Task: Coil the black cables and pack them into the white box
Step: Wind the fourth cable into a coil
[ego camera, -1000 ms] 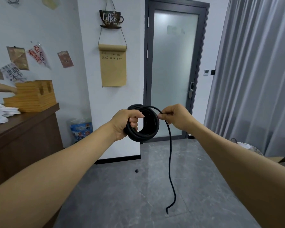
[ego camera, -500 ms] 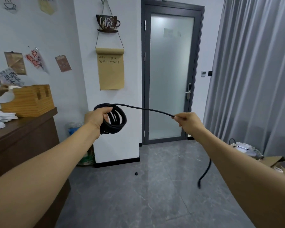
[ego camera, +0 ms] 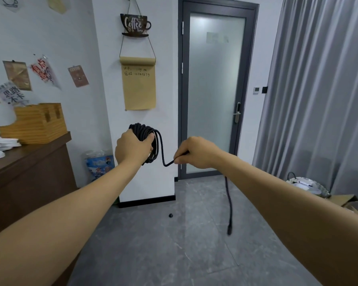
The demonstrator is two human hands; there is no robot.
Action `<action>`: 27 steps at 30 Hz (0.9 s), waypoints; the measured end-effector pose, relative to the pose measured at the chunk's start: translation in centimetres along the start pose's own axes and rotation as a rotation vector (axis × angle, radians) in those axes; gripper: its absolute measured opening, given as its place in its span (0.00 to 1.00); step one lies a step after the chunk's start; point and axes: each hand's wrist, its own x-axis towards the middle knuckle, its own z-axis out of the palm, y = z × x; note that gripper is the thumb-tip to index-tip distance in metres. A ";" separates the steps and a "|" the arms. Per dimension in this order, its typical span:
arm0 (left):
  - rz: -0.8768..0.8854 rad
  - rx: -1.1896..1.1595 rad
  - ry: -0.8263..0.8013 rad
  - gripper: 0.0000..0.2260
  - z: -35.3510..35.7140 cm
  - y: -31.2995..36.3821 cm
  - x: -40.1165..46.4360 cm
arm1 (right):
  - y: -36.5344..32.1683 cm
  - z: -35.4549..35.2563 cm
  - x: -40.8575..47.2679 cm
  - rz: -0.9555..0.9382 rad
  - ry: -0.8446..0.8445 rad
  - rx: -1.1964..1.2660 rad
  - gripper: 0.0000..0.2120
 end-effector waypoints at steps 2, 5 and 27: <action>0.045 -0.028 -0.081 0.16 0.2 0.4 -0.6 | -0.7 -0.2 0.2 -0.063 -0.002 0.137 0.06; 0.015 -0.166 -0.251 0.18 0.4 1.2 -1.4 | -1.3 -0.1 0.2 -0.128 0.024 0.280 0.05; -0.112 -0.376 -0.901 0.29 -0.1 4.0 -4.3 | -0.6 -0.3 0.1 0.025 -0.016 -0.053 0.16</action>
